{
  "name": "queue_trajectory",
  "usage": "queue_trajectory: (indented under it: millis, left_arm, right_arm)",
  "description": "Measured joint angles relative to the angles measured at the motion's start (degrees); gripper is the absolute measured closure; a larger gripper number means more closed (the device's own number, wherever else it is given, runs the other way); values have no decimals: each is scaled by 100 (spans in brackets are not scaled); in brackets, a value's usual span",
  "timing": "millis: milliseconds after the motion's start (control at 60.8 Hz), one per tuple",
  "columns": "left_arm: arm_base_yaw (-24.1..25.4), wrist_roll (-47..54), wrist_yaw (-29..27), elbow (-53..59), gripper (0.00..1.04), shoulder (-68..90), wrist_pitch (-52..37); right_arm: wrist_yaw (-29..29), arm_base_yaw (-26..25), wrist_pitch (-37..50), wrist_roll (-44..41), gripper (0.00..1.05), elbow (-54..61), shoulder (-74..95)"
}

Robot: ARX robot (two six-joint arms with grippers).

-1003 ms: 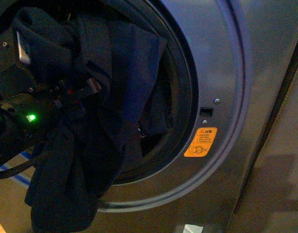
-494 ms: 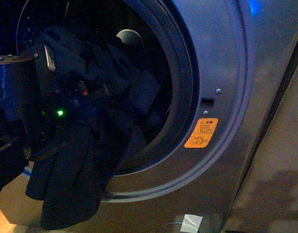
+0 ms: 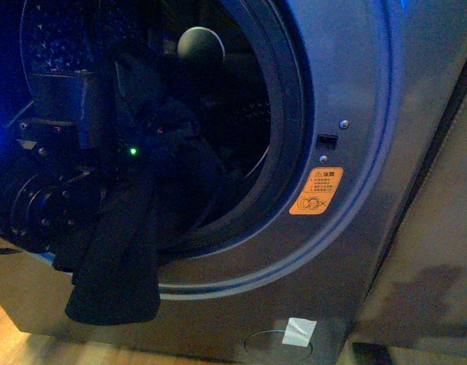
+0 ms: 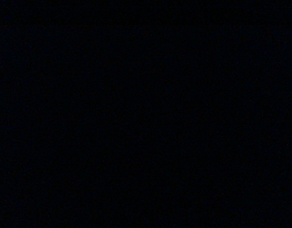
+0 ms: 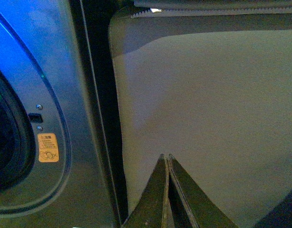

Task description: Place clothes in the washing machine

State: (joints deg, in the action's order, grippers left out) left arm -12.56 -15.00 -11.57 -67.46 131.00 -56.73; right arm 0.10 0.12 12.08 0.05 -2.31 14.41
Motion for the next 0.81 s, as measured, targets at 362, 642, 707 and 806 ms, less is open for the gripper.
queue_trajectory:
  millis: [362, 642, 707, 806]
  left_arm:
    - [-129, 894, 9, -1025, 93, 448, 352]
    - [-195, 1572, 87, -1486, 93, 656, 470]
    - [-197, 1696, 81, -1602, 93, 706, 507]
    - [-195, 1827, 68, -1766, 93, 750, 555]
  right_arm:
    - [-2, 0, -844, -4, 102, 201, -935]
    - [-2, 0, -1200, -2, 102, 201, -1410]
    - [-2, 0, -1202, -2, 102, 201, -1416]
    - [-2, 0, -1204, -2, 102, 201, -1416]
